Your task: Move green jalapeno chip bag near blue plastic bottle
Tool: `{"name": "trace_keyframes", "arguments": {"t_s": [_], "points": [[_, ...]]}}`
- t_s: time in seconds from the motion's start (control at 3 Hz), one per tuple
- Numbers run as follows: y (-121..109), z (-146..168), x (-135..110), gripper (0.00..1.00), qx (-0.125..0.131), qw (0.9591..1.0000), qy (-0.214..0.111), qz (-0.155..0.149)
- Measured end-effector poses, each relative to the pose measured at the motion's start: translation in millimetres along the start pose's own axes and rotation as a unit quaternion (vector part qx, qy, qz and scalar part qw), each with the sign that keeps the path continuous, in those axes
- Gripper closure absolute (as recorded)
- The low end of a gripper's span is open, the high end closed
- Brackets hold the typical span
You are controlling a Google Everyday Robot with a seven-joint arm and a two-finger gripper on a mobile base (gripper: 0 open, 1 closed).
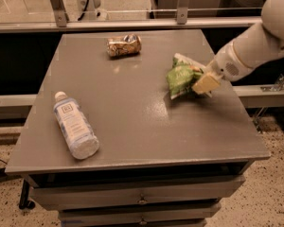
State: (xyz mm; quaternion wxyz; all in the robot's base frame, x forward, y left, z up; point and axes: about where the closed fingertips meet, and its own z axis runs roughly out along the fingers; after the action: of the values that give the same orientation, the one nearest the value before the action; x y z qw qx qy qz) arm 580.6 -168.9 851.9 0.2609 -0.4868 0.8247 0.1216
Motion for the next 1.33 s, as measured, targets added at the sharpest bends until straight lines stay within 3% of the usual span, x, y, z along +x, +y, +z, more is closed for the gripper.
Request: {"name": "trace_keyframes", "arguments": {"t_s": [0.33,0.67,1.33], "points": [[-20.0,-22.0,-44.5,1.00,-0.005,0.9979,-0.060,-0.024],[-14.0,-28.7,-78.8,1.00,-0.028,0.9922,-0.117,-0.031],[-3.5,-22.6,-79.4,1.00,-0.051,0.9908,-0.117,-0.045]]}}
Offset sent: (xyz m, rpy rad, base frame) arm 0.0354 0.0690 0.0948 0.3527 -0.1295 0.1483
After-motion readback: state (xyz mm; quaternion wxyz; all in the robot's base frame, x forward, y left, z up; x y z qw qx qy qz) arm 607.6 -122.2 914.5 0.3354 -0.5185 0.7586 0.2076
